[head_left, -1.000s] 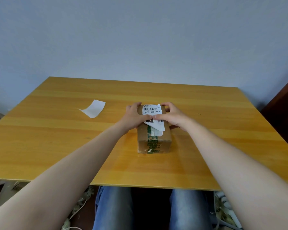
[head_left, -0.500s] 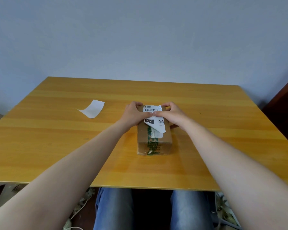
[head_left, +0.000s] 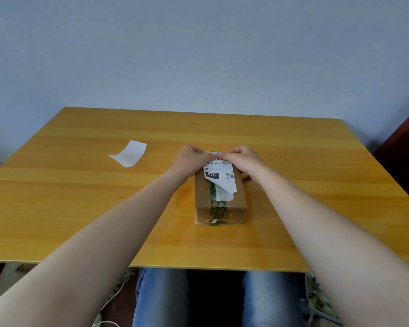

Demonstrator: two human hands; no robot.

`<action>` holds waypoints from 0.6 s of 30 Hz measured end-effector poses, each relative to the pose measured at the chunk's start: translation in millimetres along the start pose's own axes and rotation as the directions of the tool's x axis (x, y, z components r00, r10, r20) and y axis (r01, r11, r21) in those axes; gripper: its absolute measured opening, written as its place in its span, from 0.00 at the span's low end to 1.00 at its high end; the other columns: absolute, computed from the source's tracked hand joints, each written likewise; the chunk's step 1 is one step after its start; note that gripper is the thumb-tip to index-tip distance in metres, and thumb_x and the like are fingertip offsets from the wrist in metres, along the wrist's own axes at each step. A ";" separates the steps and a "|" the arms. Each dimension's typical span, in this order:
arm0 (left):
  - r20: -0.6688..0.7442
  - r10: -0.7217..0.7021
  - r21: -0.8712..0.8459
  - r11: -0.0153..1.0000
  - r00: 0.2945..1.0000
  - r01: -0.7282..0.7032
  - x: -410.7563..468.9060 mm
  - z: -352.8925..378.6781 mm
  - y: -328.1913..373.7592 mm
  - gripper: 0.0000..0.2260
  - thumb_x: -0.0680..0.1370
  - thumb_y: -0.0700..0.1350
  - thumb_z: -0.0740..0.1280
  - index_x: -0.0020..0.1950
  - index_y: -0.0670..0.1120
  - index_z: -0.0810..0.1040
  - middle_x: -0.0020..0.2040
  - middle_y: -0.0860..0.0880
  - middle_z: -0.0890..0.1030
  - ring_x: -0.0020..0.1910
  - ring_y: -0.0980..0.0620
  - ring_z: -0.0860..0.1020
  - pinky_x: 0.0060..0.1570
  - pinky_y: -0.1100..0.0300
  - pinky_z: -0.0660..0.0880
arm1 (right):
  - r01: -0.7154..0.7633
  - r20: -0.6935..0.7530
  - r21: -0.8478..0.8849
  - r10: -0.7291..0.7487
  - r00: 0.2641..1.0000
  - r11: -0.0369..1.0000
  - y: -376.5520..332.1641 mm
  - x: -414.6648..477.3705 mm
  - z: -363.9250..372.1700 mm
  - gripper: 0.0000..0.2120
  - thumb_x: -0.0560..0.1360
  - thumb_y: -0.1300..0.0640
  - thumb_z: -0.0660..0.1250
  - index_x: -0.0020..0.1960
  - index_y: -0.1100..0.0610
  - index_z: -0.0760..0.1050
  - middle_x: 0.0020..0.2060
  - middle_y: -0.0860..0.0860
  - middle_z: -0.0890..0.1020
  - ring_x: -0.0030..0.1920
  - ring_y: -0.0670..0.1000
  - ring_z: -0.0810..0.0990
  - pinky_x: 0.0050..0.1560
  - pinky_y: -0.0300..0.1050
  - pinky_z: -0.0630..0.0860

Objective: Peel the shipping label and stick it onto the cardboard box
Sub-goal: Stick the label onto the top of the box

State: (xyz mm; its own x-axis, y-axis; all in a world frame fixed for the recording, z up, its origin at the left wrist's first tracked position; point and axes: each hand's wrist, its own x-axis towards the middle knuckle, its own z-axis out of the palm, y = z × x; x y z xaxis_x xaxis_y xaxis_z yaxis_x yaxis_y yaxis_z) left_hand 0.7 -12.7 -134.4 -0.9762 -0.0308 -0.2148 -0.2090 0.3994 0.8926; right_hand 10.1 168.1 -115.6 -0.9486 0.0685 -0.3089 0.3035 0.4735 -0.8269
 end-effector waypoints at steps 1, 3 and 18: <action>0.000 -0.003 -0.005 1.000 1.000 0.003 0.1 0.5 0.8 0.21 0.74 0.57 0.77 0.58 0.47 0.76 0.53 0.48 0.84 0.50 0.48 0.83 0.40 0.55 0.76 | 0.000 -0.004 0.000 0.000 1.000 1.000 -0.6 -0.2 0.4 0.21 0.74 0.38 0.75 0.56 0.52 0.76 0.47 0.50 0.85 0.43 0.52 0.82 0.38 0.46 0.76; -0.002 -0.013 -0.021 1.000 1.000 0.013 0.0 1.2 3.0 0.17 0.75 0.57 0.76 0.53 0.47 0.76 0.46 0.48 0.83 0.42 0.49 0.79 0.33 0.58 0.71 | -0.006 -0.009 -0.003 0.006 1.000 1.000 -2.3 -0.5 1.2 0.20 0.74 0.38 0.74 0.54 0.52 0.76 0.46 0.50 0.86 0.42 0.53 0.82 0.39 0.47 0.77; 0.000 -0.035 -0.078 0.996 0.999 0.035 5.2 3.8 5.4 0.15 0.75 0.58 0.76 0.44 0.48 0.77 0.43 0.47 0.84 0.40 0.47 0.78 0.35 0.58 0.68 | -0.031 -0.038 0.021 0.032 0.999 0.999 -7.0 4.7 4.4 0.20 0.76 0.37 0.71 0.47 0.53 0.73 0.46 0.52 0.86 0.44 0.55 0.83 0.39 0.47 0.76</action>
State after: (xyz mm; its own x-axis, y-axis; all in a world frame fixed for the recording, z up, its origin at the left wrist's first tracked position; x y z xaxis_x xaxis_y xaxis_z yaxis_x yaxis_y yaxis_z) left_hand -5.3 -7.2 -132.2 -0.9683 -0.0450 -0.2458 -0.2469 0.3251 0.9129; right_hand 3.9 161.3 -113.3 -0.9410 0.1167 -0.3175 0.3350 0.4522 -0.8266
